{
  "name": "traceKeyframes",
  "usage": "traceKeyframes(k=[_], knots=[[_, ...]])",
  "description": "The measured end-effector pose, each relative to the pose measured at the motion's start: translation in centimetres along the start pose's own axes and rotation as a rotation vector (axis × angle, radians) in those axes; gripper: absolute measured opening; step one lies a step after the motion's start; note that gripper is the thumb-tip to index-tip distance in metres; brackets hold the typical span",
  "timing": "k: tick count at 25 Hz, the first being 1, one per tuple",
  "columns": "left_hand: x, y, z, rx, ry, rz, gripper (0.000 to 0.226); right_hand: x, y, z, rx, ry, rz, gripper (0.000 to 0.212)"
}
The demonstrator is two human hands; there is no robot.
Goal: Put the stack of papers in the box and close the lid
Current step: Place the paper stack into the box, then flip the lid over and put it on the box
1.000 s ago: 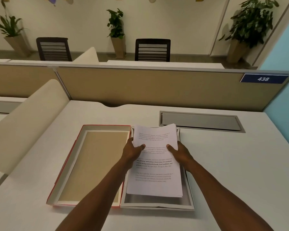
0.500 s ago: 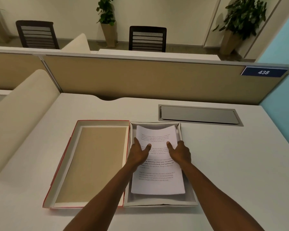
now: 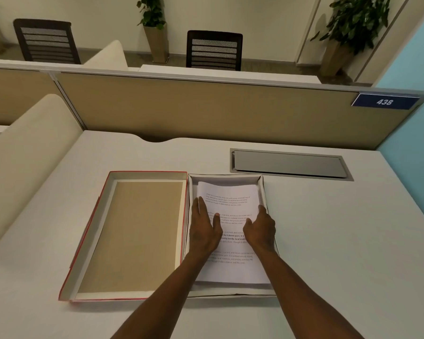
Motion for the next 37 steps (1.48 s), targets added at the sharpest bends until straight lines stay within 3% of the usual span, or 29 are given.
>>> traceKeyframes(k=[7,10,13,17,22,25,28,34,37], knots=[[-0.6,-1.0,0.1,-0.019,0.038,0.032,0.067,-0.8,0.3,0.5,-0.036,-0.057,0.004,0.053],[-1.8,-4.3,-0.5,-0.111,0.106,-0.078,0.061,-2.0,-0.9,1.2,0.034,-0.106,-0.083,0.052],[-3.7,-10.4,1.6,-0.095,0.133,-0.28,0.049,-6.0,-2.5,3.9,0.14,-0.345,-0.222,0.041],[-5.6,-18.1,8.2,0.092,-0.101,-0.423,0.051,-13.2,2.0,8.5,0.049,-0.605,0.056,0.045],[-6.6,-22.4,15.6,0.333,-0.47,-0.324,0.071,-15.9,10.5,12.1,-0.364,-0.596,0.371,0.063],[-6.7,-24.1,16.7,0.39,-0.548,-0.327,0.068,-14.7,13.0,13.0,-0.59,-0.554,0.399,0.065],[-6.2,-25.2,17.6,0.274,-0.541,-0.329,0.061,-13.8,14.6,13.0,-0.69,-0.522,0.414,0.065],[-5.9,-26.2,18.3,0.123,-0.505,-0.373,0.055,-13.0,15.2,12.6,-0.707,-0.482,0.409,0.063],[-5.7,-26.6,18.9,0.09,-0.487,-0.368,0.048,-12.8,14.5,12.6,-0.576,-0.499,0.378,0.06]])
Point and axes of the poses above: each hand's wrist, its own x-axis towards the middle knuckle, its own y-axis out of the palm, z = x × y, the point moved 8 cm from there along x, towards the middle knuckle, and after that the axes turned 12 degrees about z, right-handed, at the moved point
